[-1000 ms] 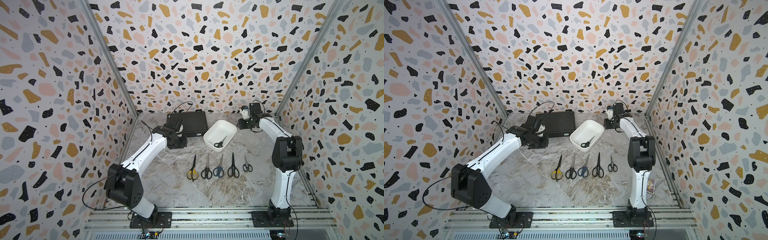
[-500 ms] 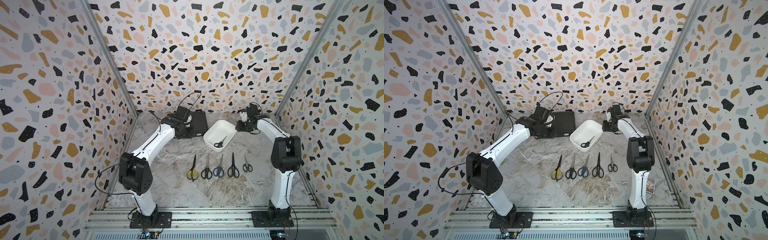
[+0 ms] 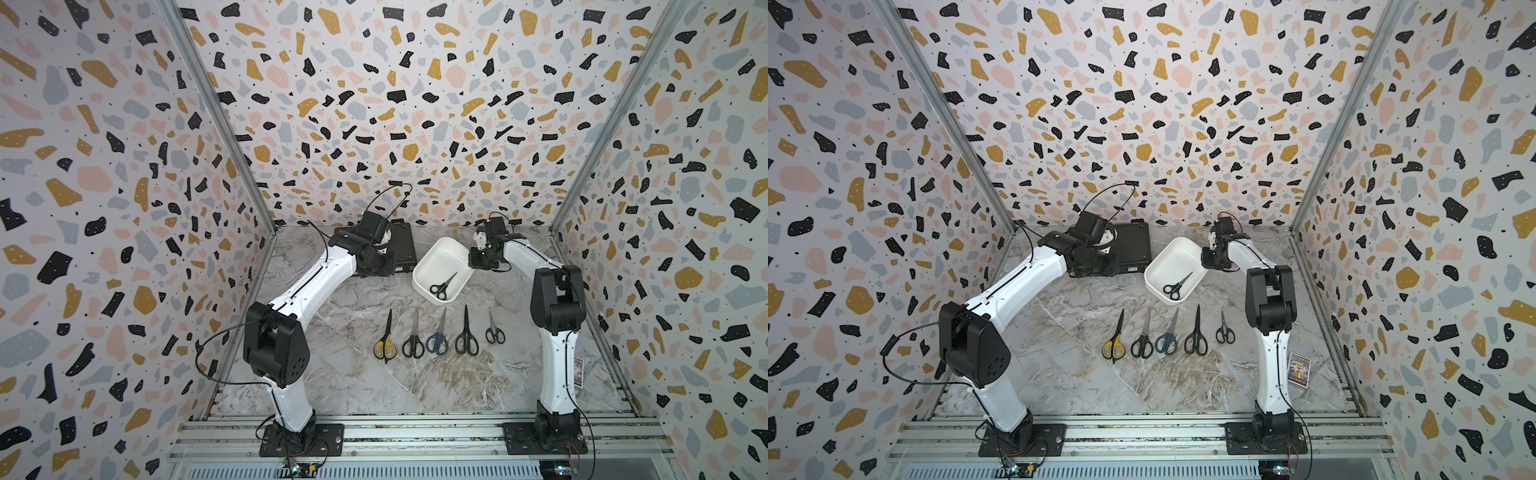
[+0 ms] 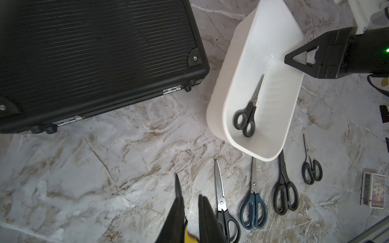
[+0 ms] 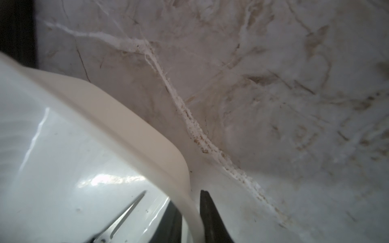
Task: Take the scissors out of the storage box
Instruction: Pick up the storage box at the center of the board.
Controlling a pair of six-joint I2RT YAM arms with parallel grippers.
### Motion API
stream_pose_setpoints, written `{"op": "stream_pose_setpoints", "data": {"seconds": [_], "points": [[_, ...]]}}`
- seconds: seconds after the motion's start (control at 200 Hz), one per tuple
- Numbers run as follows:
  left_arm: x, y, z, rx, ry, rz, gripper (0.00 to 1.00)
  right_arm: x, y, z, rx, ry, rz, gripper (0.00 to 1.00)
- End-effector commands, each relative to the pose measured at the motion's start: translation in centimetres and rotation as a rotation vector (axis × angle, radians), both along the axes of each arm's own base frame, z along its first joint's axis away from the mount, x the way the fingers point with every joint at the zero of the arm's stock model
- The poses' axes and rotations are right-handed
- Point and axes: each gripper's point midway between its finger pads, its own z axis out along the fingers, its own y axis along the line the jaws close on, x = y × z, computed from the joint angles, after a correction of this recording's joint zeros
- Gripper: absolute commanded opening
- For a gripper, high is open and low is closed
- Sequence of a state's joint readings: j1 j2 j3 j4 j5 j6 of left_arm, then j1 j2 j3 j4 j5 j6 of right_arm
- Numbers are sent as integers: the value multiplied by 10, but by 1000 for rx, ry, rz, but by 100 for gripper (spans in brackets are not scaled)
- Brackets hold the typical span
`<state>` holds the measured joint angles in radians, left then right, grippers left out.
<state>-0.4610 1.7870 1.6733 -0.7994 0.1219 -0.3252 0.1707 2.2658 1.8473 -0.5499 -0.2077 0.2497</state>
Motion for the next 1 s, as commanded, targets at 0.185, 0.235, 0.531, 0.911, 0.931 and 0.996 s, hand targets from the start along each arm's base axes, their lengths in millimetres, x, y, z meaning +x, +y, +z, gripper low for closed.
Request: {"op": "stream_pose_setpoints", "data": {"seconds": [0.185, 0.235, 0.531, 0.911, 0.931, 0.996], "points": [[4, -12, 5, 7, -14, -33, 17, 25, -13, 56, 5, -103, -80, 1], [4, -14, 6, 7, -18, -37, 17, 30, -14, 66, 13, -123, -92, 0], [-3, -41, 34, -14, -80, -127, 18, 34, -3, 122, 46, -200, 8, 0], [-19, -110, 34, 74, -162, -327, 31, -12, 12, 160, 36, -219, 83, 0], [-19, -112, 30, 80, -157, -331, 31, -13, 13, 162, 35, -222, 86, 0], [-20, -116, 18, 105, -146, -350, 33, -17, 17, 165, 30, -224, 95, 0]]}}
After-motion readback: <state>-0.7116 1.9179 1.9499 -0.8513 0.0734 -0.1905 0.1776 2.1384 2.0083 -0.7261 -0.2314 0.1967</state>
